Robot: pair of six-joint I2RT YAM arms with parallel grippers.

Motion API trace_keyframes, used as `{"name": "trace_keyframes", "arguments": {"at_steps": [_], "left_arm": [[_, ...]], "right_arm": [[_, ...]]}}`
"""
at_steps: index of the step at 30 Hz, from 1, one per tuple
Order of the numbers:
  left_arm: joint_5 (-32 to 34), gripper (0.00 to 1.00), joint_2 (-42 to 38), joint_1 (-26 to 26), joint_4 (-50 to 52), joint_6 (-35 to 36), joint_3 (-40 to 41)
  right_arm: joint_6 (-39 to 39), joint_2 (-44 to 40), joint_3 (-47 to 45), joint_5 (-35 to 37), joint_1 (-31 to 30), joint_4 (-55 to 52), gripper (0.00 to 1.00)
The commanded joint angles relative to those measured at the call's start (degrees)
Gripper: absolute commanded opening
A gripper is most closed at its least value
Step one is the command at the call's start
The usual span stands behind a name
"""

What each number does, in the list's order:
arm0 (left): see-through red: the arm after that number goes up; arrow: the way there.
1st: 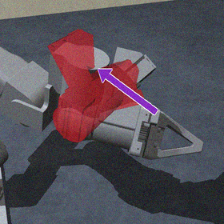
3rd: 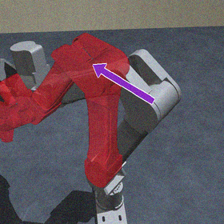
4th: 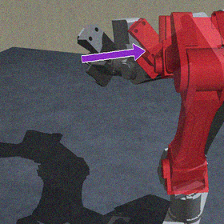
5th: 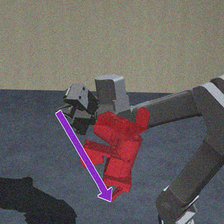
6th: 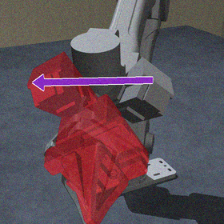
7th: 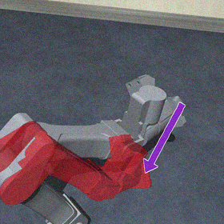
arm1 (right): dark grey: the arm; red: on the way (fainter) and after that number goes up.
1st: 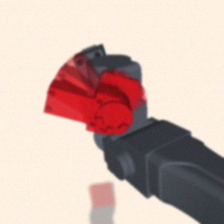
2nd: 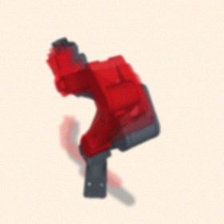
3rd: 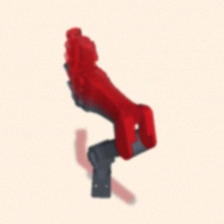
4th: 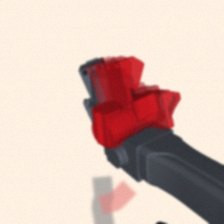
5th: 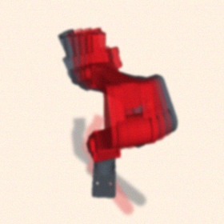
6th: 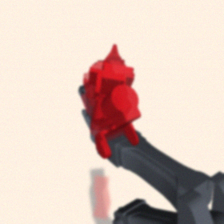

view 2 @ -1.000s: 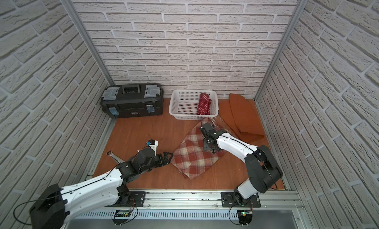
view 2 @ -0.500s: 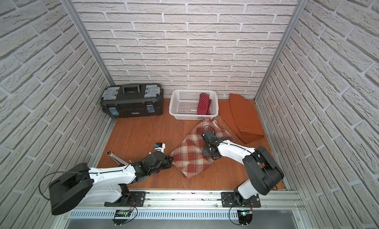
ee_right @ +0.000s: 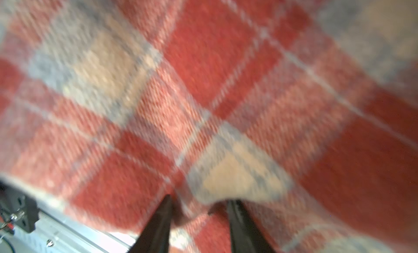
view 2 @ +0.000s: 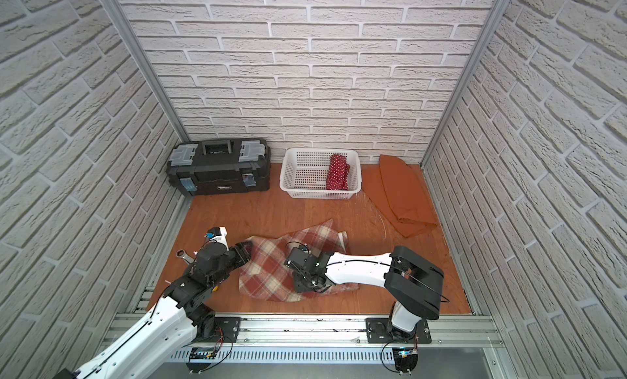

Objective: Roll up the skirts
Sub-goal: Move the skirt to the center of the board, then flatten out the skirt at the center of the board.

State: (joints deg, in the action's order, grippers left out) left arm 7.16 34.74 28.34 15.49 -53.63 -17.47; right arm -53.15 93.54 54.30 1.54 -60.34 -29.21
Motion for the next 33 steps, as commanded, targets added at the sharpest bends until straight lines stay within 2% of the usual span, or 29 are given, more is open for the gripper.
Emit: {"name": "trace_keyframes", "arguments": {"at_steps": [1, 2, 6, 10, 13, 17, 23, 27, 30, 33], "left_arm": [[-1.1, 0.89, 2.2, -0.5, 8.8, 2.9, -4.9], [-0.2, 0.98, 2.9, -0.7, 10.4, 2.8, -6.0], [-0.3, 0.98, 3.4, -1.2, 15.3, 0.2, -8.6], [-2.7, 0.98, -0.6, 0.5, 21.4, -5.7, -6.9], [-3.1, 0.98, -3.5, 5.5, 25.4, -11.7, -5.2], [-0.4, 0.98, -1.9, 16.2, 28.8, -21.0, -4.7], [5.9, 0.98, 5.3, 29.0, 34.5, -32.5, -7.0], [8.9, 0.98, 6.4, 33.2, 36.8, -39.6, -5.8], [9.0, 0.98, 6.2, 33.4, 36.1, -41.2, -4.6], [8.5, 0.98, 7.2, 33.4, 31.8, -42.2, -2.5]], "right_arm": [[3.0, -4.1, 2.7, 8.9, 1.0, -12.1, 0.5], [2.8, -6.2, 2.2, 10.7, 0.9, -13.6, 0.52], [-1.7, -13.9, -3.3, 13.4, 0.9, -18.4, 0.53], [-9.9, -25.6, -13.9, 15.6, 1.1, -21.9, 0.56], [-15.2, -34.1, -20.2, 17.1, 1.1, -23.5, 0.59], [-17.5, -41.1, -25.9, 17.4, 1.5, -21.7, 0.62], [-10.7, -38.4, -27.1, 16.2, 4.6, -15.2, 0.63], [-5.7, -34.2, -26.4, 15.3, 5.7, -10.3, 0.6], [-2.6, -31.6, -26.3, 13.6, 8.0, -8.4, 0.51], [-1.4, -31.1, -26.7, 10.9, 9.1, -7.2, 0.33]]}}
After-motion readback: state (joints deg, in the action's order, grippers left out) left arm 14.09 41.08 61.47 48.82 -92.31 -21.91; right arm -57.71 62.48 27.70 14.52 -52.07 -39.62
